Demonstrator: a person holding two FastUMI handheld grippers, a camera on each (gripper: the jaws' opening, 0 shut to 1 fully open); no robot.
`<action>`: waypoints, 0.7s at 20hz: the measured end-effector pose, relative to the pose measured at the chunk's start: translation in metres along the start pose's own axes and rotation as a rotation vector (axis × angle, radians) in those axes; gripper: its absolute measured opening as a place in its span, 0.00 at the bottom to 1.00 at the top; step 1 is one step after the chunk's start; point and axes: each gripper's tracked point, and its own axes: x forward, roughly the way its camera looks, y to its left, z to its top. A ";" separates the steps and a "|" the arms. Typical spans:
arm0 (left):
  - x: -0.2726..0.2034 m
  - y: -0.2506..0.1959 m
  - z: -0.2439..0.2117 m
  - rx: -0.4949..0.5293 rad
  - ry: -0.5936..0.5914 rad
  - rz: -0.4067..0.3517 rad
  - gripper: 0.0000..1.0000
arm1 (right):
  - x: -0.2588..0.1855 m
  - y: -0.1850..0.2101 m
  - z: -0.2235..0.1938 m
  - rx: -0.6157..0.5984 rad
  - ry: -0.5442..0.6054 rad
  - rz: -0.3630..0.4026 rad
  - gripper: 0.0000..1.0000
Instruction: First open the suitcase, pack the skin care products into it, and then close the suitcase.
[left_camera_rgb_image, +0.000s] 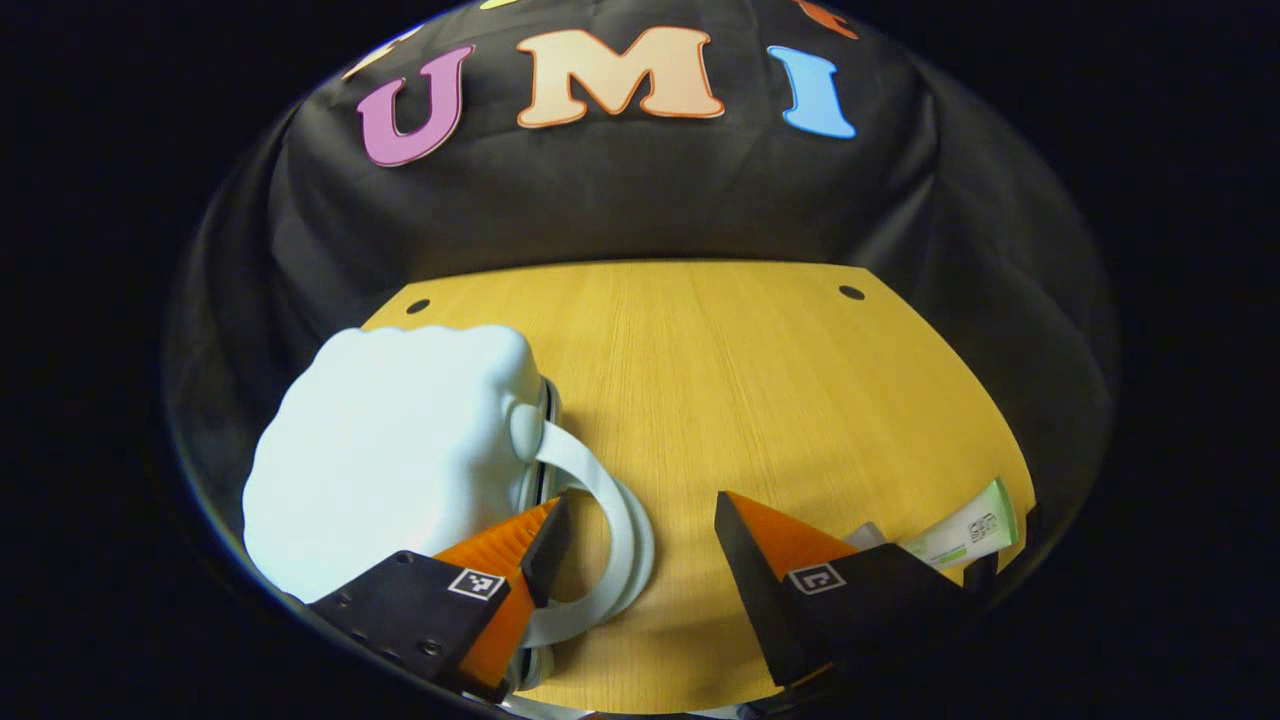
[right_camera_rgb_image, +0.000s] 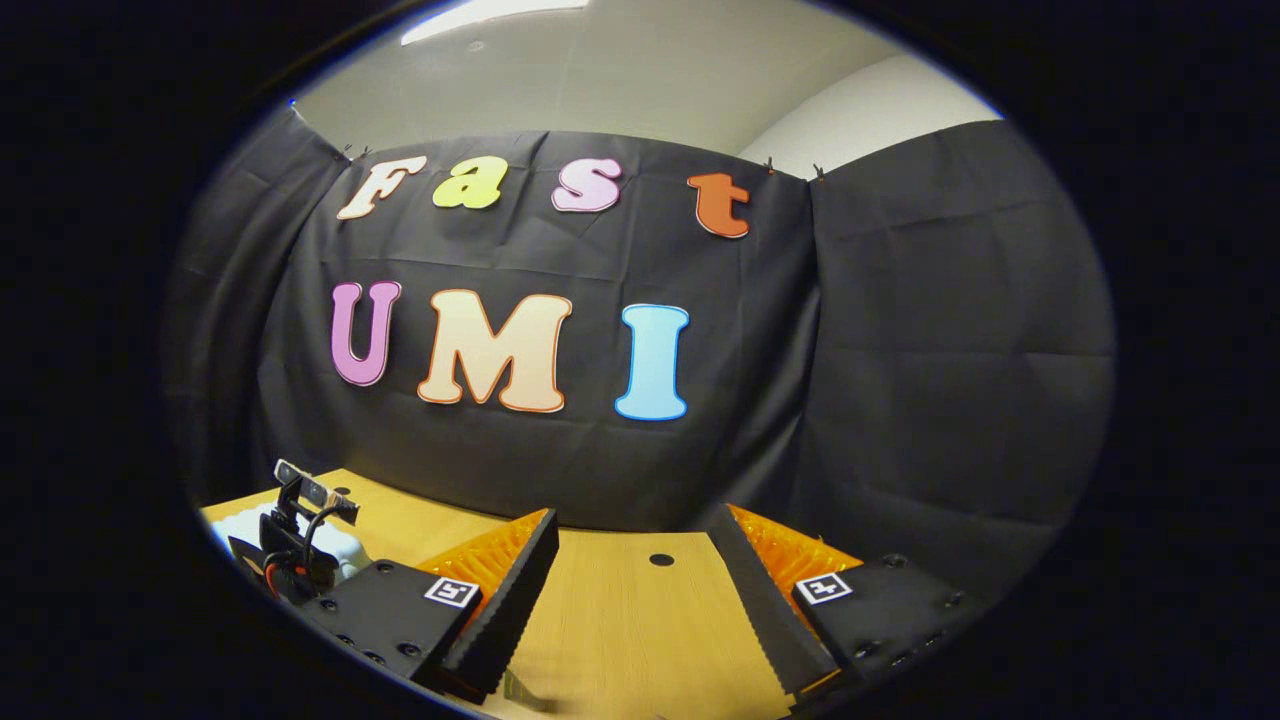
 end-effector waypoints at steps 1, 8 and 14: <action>0.005 -0.002 -0.006 -0.015 0.018 -0.017 0.84 | 0.000 0.000 -0.003 -0.006 0.007 -0.003 0.99; 0.027 0.001 -0.017 -0.052 0.106 -0.018 0.60 | 0.004 0.005 -0.003 -0.013 -0.016 0.012 0.99; 0.031 0.006 -0.026 0.021 0.191 0.006 0.06 | 0.004 0.004 -0.009 0.006 -0.019 0.035 0.99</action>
